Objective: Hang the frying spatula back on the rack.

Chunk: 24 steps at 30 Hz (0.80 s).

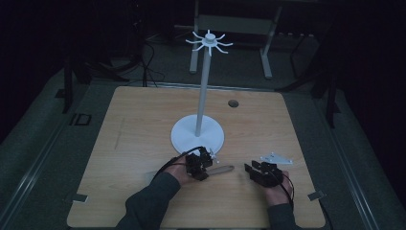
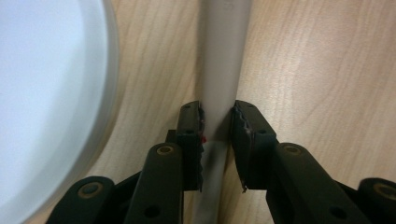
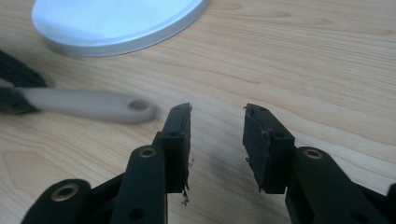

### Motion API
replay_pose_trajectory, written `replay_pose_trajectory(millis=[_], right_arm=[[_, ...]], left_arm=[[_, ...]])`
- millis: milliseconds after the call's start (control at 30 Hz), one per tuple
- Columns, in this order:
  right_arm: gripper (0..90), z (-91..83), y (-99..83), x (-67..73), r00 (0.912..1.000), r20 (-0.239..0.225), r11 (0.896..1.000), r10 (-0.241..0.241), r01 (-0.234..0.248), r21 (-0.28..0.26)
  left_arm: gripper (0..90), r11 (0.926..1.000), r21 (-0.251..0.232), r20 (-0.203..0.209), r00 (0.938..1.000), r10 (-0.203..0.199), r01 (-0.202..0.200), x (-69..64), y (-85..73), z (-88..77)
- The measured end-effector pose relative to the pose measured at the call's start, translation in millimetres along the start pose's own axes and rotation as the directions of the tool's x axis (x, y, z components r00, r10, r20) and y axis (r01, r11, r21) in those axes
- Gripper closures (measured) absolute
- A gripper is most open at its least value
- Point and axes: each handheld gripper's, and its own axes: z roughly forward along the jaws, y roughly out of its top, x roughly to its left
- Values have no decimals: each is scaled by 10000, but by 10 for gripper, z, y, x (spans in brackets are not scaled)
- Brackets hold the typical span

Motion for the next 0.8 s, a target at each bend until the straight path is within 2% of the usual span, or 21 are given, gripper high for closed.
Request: replay_pose_trajectory(millis=[200, 400, 533, 567, 600, 733, 800], right_arm=[[595, 33, 9, 58, 9998, -132, 9999, -143, 144, 40], [573, 70, 22, 167, 9989, -354, 9995, -294, 296, 56], [569, 104, 49, 275, 9962, -802, 9995, -329, 326, -55], [569, 104, 49, 275, 9962, -802, 9995, -329, 326, -55], [567, 127, 67, 353, 9931, -1116, 9993, -355, 344, -115], [564, 178, 85, 492, 9841, -1721, 9989, -432, 396, -242], [567, 203, 90, 584, 9806, -1868, 9981, -601, 565, -245]], left_arm=[[745, 9997, -232, -201, 9998, -13, 8, -18, -21, -55], [745, 9952, -914, -377, 9985, -390, 354, 7, -55, -201], [746, 9882, -1413, -519, 9964, -671, 591, 24, -63, -283], [746, 9882, -1413, -519, 9964, -671, 591, 24, -63, -283], [746, 9866, -1510, -583, 9957, -720, 625, 29, -64, -307], [746, 9763, -2042, -905, 9916, -922, 721, 8, -58, -406], [746, 9688, -2333, -1022, 9886, -1104, 840, 3, -55, -451]])
